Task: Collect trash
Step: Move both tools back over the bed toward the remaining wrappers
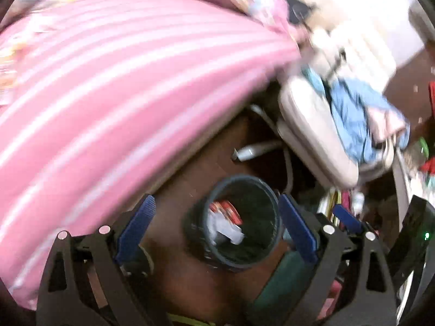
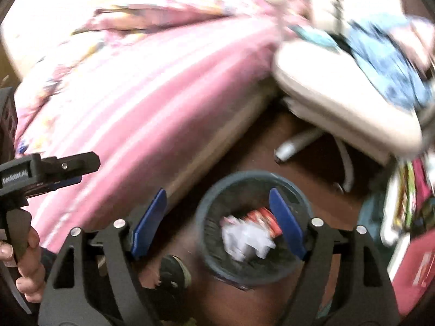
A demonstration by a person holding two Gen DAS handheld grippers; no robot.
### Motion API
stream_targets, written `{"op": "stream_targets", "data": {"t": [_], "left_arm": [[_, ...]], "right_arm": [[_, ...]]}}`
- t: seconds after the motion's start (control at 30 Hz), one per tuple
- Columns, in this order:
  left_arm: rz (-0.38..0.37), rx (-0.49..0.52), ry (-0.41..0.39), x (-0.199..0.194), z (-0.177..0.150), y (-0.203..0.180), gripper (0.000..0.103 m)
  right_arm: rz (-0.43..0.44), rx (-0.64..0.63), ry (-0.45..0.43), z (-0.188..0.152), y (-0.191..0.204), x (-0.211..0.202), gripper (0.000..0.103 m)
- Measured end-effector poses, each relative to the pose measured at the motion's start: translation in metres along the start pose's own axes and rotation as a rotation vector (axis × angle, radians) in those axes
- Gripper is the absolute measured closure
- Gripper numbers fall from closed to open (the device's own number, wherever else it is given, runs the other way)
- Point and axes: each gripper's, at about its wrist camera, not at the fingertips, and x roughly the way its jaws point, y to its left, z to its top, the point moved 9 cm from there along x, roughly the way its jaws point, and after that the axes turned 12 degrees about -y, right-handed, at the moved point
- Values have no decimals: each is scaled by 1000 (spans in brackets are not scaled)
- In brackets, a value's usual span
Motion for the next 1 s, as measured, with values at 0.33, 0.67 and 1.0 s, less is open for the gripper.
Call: {"op": "stream_targets", "data": {"t": [0.33,0.67,1.0], "left_arm": [[220,-194,-170,-153,31,190,13],[385,-339,-266,-231,48,355,13],[410,-356,-219,-192,81,428,13]], "right_arm": [[273,-188,23,28,215,20,25],[372,-341,80,28,378,70,25],[392,-428,129,37,459,151,25]]}}
